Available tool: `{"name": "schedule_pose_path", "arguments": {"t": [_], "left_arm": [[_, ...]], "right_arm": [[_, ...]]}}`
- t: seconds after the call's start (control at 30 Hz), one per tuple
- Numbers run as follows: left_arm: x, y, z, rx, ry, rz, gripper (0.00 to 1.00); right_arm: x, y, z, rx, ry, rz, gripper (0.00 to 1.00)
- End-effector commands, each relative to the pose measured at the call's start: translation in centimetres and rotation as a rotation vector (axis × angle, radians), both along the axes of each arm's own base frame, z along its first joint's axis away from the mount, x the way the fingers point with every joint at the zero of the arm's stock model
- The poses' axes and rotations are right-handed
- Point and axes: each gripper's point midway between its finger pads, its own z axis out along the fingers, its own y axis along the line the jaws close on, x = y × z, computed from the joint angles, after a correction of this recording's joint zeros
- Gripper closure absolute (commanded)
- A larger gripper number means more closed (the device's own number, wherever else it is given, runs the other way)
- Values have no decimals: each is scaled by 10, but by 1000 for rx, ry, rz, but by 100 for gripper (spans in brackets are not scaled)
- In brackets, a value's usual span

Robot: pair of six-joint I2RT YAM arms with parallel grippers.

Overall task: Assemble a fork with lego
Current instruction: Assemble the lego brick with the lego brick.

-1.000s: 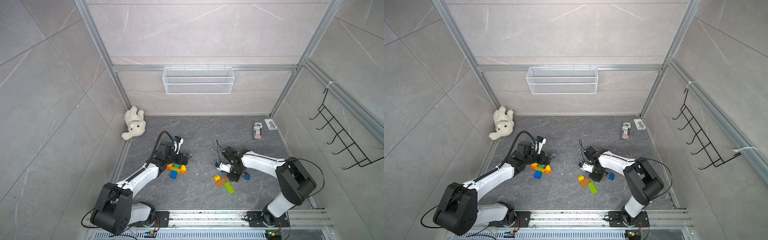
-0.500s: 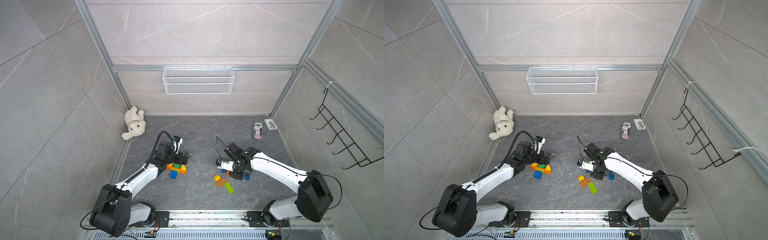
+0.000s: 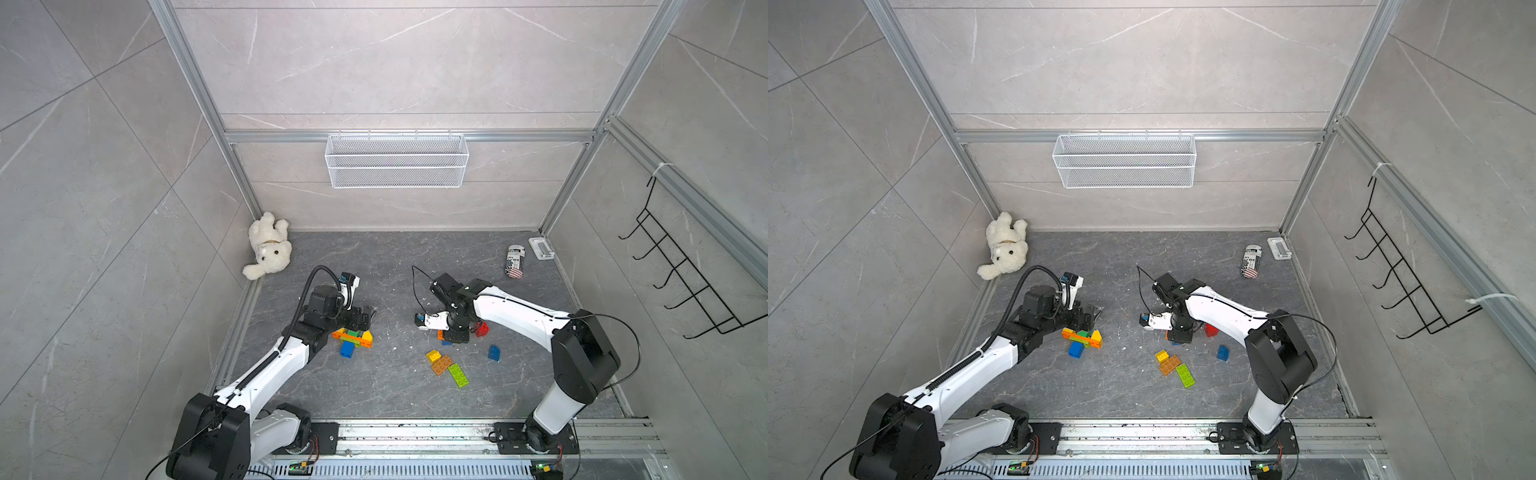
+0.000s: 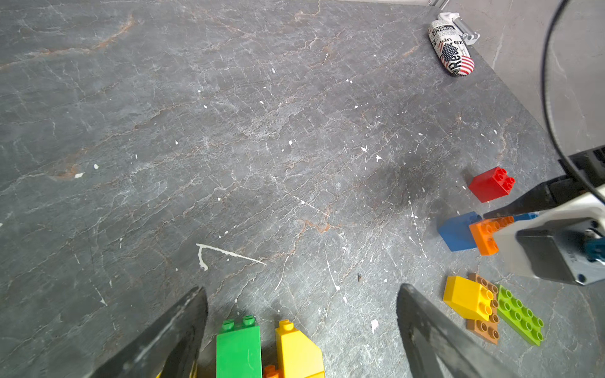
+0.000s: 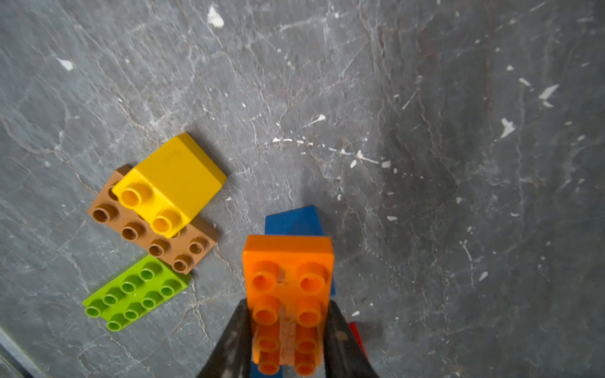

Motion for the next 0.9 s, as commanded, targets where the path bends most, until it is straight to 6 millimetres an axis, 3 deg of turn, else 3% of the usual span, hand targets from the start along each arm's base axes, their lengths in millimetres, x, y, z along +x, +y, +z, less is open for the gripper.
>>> {"name": "schedule_pose_path", "arguments": {"t": [0.0, 0.5, 0.87], "left_arm": [[2, 4, 7, 17, -40, -1, 8], [3, 6, 6, 10, -40, 2, 7], [6, 8, 4, 3, -28, 4, 7]], "right_arm": [[3, 5, -3, 9, 25, 40, 80], [10, -5, 7, 22, 49, 24, 80], [4, -5, -5, 40, 94, 39, 79]]}}
